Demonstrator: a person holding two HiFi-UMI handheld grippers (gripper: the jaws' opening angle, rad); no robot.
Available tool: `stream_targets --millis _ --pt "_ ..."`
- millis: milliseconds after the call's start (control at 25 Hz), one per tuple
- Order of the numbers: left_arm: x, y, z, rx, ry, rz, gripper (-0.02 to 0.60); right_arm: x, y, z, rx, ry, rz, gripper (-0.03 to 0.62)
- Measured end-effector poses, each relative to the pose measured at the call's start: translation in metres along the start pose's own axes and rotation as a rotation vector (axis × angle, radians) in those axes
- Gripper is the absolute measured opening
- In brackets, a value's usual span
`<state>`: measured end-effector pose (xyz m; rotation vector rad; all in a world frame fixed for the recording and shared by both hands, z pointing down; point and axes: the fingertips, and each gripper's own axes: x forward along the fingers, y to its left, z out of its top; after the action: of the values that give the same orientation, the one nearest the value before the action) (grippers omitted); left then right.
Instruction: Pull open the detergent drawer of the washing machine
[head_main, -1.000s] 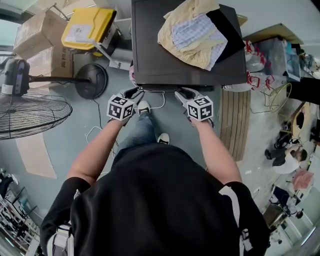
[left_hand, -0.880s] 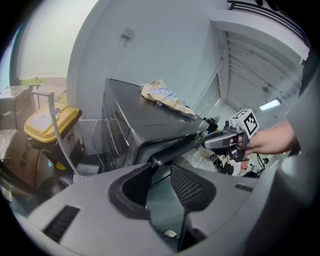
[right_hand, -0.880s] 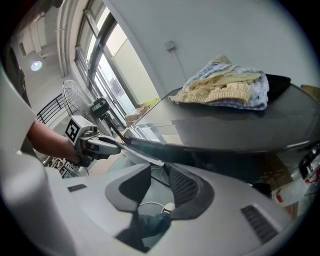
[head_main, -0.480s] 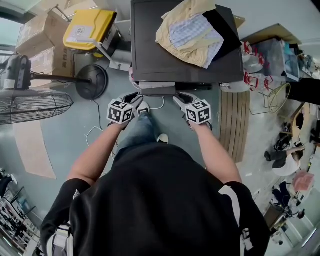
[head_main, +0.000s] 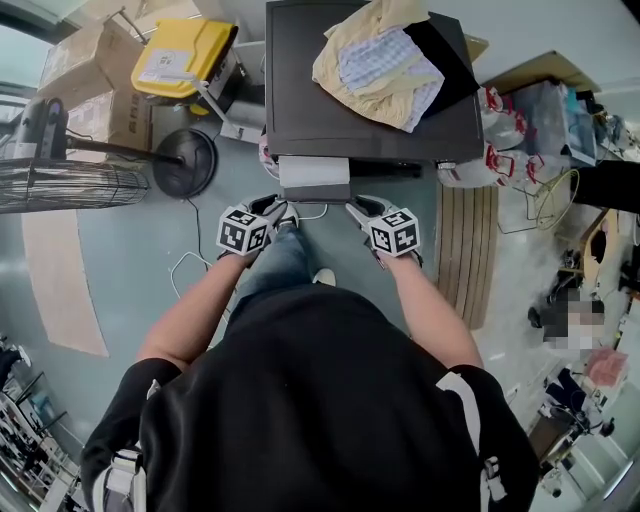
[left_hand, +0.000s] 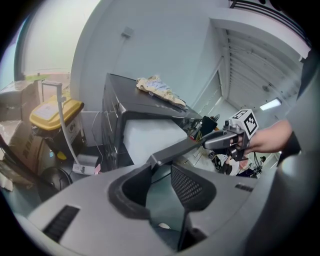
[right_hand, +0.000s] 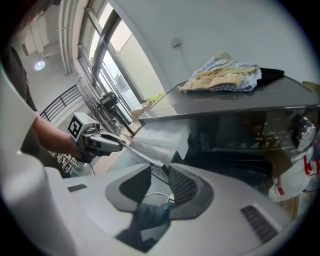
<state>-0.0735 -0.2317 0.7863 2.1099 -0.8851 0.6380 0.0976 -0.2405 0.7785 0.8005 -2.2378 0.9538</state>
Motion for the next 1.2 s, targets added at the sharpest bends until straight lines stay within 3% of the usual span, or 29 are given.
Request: stream_targets --millis 1200 --pt "-0.024 -0.045 -0.056 0.002 0.046 0.008 0.126 -0.030 0.036 -0.059 -0.005 0.028 0.034 0.107"
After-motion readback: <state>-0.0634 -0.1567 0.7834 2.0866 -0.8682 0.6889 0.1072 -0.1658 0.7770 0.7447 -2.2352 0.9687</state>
